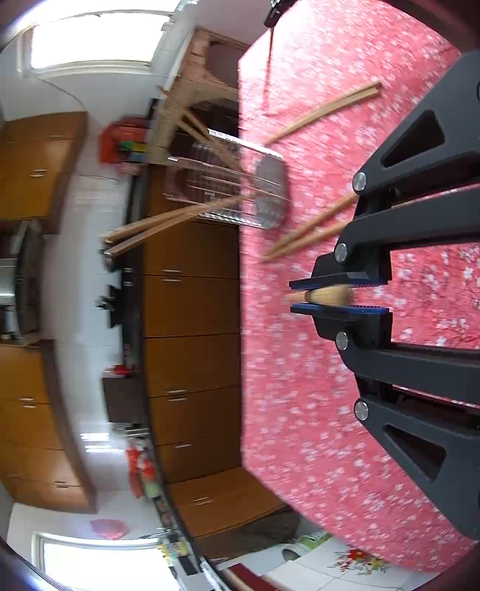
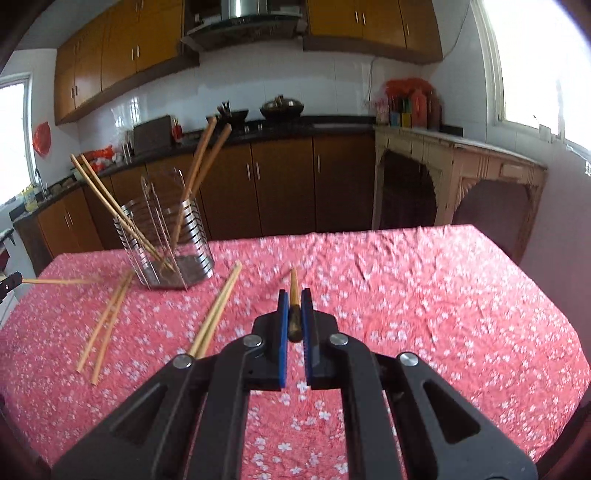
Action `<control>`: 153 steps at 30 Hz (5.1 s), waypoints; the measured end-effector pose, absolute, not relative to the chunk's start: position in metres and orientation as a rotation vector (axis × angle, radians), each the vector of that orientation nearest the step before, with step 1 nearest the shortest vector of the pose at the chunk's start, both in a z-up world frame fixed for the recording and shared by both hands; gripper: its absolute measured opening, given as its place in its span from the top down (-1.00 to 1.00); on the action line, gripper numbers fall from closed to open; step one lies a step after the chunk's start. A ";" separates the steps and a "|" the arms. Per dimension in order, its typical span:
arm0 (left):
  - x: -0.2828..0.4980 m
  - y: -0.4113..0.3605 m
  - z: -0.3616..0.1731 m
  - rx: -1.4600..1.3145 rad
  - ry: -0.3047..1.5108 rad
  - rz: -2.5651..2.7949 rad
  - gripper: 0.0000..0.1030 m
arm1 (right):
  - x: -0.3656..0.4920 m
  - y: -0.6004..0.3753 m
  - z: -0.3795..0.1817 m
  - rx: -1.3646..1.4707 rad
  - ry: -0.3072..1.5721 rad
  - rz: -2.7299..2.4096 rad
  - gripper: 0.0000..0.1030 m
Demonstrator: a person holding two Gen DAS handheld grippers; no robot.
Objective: Organize utensils
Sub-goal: 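Lift the right gripper's chopstick toward the wire holder while the left gripper carries its chopstick there, then lower the chopstick into the wire holder and open the right gripper while the left gripper releases its chopstick, then close the right gripper on a loose chopstick while the left gripper grasps another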
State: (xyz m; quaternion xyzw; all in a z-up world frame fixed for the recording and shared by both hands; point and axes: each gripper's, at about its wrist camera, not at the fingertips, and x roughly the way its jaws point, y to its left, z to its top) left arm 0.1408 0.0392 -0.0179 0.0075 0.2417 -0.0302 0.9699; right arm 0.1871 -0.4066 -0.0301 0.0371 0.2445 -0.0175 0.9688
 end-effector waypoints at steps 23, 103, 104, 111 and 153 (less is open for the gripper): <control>0.146 0.041 0.033 -0.094 0.364 -0.042 0.87 | 0.177 -0.412 0.049 0.200 0.283 0.047 0.85; 0.197 0.014 0.047 -0.152 0.368 0.002 0.31 | 0.238 -0.405 0.005 0.327 0.469 0.059 0.41; 0.197 0.016 0.037 -0.145 0.393 0.009 0.31 | 0.238 -0.406 -0.005 0.329 0.494 0.053 0.41; 0.201 0.018 -0.040 -0.126 0.603 -0.002 0.31 | 0.241 -0.394 -0.076 0.337 0.675 0.049 0.41; 0.211 -0.031 -0.124 -0.047 0.873 -0.136 0.31 | 0.264 -0.379 -0.133 0.190 0.843 -0.051 0.85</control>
